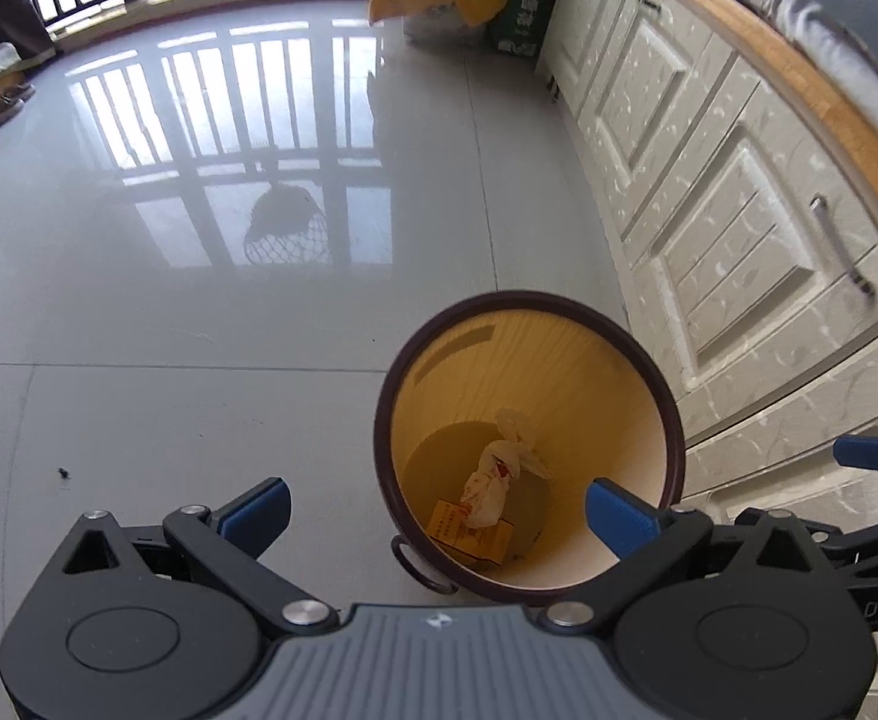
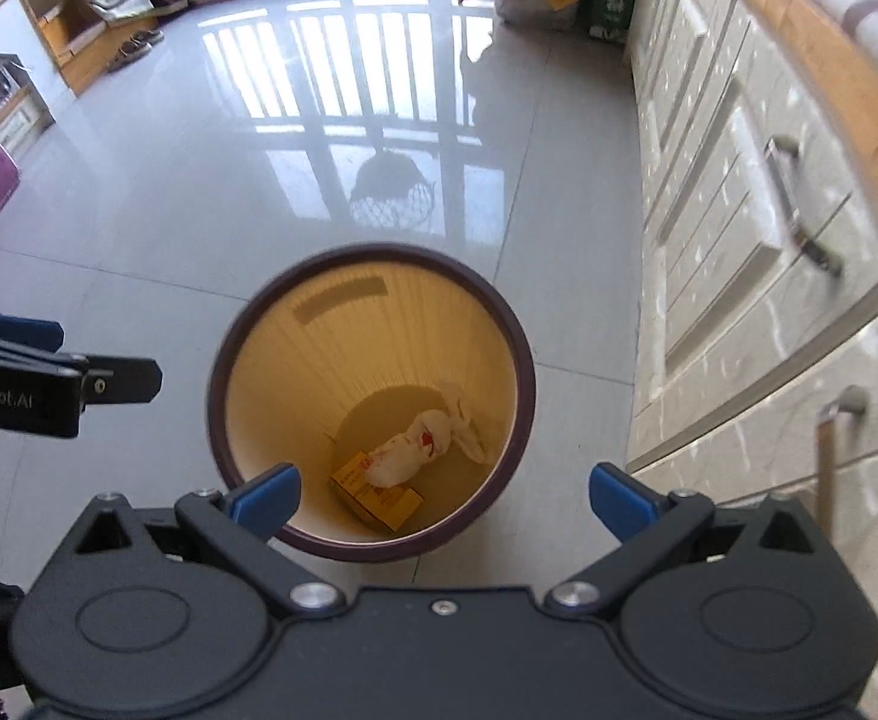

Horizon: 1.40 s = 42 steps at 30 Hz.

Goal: Collect trash
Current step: 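Open both tools to drop the bag and box into the wastebasket, then move both tools back toward the trash on the mattress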

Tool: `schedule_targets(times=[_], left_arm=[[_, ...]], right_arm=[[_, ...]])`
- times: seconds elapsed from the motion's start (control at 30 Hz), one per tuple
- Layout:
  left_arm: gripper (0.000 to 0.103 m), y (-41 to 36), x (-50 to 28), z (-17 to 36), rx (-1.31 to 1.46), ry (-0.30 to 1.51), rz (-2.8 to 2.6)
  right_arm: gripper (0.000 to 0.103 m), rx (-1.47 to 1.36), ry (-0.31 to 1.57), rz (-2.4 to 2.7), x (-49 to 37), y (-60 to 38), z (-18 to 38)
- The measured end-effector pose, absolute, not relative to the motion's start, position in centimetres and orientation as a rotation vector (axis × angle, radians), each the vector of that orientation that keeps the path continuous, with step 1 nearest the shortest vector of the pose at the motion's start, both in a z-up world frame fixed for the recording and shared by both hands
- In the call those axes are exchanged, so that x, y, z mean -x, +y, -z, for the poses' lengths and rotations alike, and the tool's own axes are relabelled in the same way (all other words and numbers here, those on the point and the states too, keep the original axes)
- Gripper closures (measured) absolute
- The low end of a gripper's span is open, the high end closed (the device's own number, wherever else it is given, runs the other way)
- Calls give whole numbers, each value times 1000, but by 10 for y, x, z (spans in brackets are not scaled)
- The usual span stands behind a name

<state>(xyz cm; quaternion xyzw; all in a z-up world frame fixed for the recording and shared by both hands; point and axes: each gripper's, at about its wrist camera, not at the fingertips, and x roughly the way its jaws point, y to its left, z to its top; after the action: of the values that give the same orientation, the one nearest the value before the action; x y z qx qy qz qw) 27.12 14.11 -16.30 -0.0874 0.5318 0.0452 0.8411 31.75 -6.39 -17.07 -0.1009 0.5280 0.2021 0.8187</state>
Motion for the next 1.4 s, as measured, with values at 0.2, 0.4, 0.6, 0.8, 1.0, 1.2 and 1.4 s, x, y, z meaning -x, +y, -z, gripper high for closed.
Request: schedule_targets(times=[0.2, 0.4, 0.6, 0.8, 1.0, 1.2, 1.4], left_arm=[[0, 140, -243, 126, 189, 1072, -121], [0, 135, -215, 96, 177, 1018, -146], [0, 128, -192, 74, 159, 973, -157], [0, 119, -172, 55, 148, 914, -153], [0, 106, -154, 32, 133, 847, -128], [0, 86, -142, 14, 105, 782, -91], [0, 63, -138, -3, 93, 717, -16]], right_arm=[[0, 224, 1066, -449, -298, -64, 134], [0, 221, 997, -446, -277, -73, 99], [0, 200, 943, -420, -258, -87, 69], [0, 166, 883, -407, -237, -103, 46], [0, 144, 814, -390, -212, -123, 24], [0, 106, 736, -348, -186, -154, 2], [0, 81, 651, -290, -162, -191, -15]])
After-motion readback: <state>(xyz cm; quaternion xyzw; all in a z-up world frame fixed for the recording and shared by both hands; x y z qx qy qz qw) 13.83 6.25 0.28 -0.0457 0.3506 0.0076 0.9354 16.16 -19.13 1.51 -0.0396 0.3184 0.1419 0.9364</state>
